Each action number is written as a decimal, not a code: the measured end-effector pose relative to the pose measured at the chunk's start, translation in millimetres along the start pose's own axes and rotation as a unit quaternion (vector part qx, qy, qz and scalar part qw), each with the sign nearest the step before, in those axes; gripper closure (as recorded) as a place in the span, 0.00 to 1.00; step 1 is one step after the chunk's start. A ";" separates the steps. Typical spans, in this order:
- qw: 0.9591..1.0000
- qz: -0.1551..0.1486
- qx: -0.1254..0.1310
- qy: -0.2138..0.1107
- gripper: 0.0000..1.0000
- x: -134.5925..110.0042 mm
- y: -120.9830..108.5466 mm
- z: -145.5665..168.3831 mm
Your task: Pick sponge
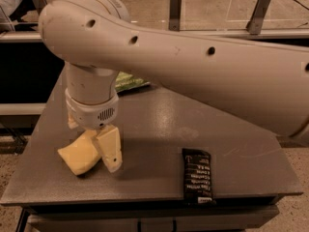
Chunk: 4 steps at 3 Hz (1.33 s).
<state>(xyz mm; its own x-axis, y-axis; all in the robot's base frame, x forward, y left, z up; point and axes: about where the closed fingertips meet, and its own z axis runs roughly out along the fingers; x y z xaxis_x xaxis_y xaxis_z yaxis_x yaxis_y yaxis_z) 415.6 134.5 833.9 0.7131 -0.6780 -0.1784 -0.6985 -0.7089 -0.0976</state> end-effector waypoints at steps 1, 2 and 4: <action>1.000 -0.001 0.000 0.000 0.42 -0.7 0.0 0.1; 1.000 -0.002 0.001 0.001 0.65 -1.4 0.1 0.2; 0.997 0.001 0.068 0.033 1.00 -7.0 14.2 -84.0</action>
Offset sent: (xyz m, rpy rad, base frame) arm -0.0005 0.0004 0.0000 0.0001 -0.0014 0.0011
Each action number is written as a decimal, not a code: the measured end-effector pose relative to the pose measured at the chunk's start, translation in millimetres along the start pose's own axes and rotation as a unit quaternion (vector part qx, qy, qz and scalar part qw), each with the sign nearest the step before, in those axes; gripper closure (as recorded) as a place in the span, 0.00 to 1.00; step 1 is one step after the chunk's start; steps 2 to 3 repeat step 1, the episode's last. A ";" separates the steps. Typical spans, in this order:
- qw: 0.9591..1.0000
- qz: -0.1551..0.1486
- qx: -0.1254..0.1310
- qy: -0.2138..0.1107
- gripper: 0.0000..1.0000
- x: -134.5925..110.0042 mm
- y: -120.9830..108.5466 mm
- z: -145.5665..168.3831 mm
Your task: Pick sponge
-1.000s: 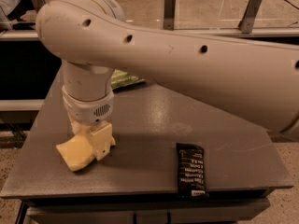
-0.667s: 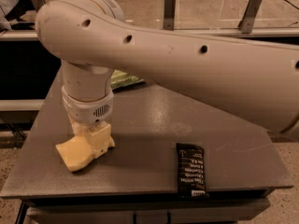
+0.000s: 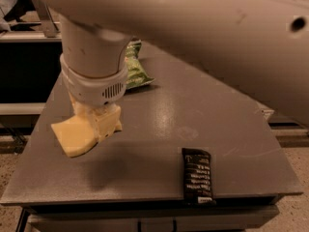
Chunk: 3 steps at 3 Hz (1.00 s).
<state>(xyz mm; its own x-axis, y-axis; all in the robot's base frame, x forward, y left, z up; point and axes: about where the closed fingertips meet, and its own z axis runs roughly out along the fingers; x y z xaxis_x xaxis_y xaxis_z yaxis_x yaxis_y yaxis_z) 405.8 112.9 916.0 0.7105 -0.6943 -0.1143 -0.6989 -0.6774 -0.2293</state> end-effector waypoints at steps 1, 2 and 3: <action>1.000 -0.003 0.008 0.005 1.00 -3.6 0.6 -10.6; 1.000 -0.003 0.008 0.005 1.00 -3.6 0.6 -10.6; 1.000 -0.003 0.008 0.005 1.00 -3.6 0.6 -10.6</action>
Offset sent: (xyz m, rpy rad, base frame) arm 0.0000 0.0000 0.0000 0.0000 0.0000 0.0000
